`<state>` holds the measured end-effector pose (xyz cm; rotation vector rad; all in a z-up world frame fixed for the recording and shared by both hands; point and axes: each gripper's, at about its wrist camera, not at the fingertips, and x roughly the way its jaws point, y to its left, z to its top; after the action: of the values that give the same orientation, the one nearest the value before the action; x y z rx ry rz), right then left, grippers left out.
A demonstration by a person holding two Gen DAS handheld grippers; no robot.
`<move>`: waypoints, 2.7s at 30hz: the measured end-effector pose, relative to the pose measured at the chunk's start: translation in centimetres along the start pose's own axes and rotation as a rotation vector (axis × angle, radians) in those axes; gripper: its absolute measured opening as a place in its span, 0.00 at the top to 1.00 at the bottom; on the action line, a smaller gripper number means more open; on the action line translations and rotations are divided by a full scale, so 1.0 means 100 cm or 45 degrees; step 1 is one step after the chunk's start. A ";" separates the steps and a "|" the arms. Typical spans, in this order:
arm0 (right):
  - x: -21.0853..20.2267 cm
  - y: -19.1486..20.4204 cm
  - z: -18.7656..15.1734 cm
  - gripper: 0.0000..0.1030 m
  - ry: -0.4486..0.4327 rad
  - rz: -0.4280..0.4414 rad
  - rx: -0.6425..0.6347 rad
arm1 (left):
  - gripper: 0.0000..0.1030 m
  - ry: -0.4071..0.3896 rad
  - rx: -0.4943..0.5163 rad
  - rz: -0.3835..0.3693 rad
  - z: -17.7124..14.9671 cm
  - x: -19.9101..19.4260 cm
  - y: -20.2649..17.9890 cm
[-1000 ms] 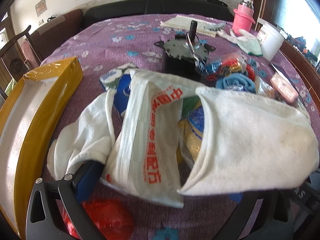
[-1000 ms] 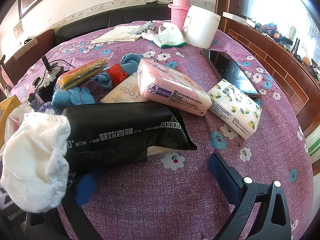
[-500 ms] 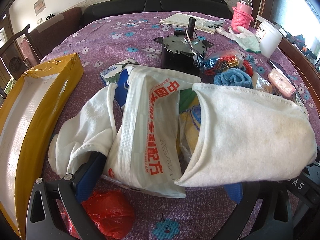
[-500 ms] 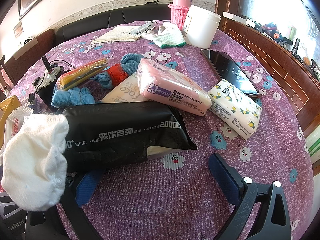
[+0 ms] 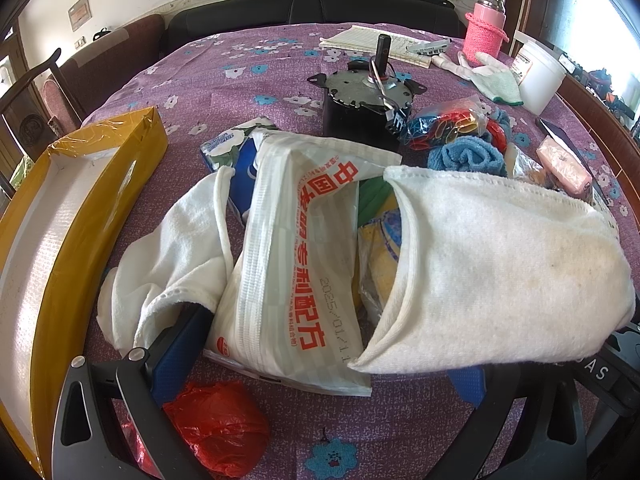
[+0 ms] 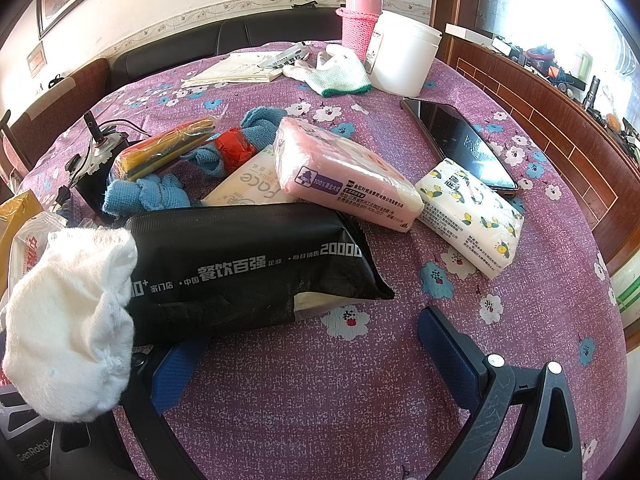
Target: Organize soft objects
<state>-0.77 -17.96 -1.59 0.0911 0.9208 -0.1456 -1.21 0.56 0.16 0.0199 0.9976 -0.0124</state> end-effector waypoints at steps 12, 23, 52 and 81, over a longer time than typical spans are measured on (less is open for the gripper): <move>0.000 -0.001 0.003 0.01 0.027 0.040 -0.037 | 0.00 -0.002 -0.010 0.002 0.002 0.001 -0.001; -0.019 -0.006 -0.013 0.01 0.220 0.026 -0.097 | 0.02 -0.014 0.000 -0.203 -0.002 -0.029 0.007; -0.074 -0.007 -0.034 0.01 -0.227 0.199 -0.005 | 0.00 -0.132 -0.033 -0.279 -0.052 -0.094 0.102; -0.065 -0.017 -0.034 0.01 -0.158 0.294 0.054 | 0.00 0.007 0.232 -0.146 -0.056 -0.037 0.035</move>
<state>-7.64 -18.61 1.55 0.2246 0.7774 0.0430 -7.86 4.20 0.23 0.1296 0.9997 -0.2079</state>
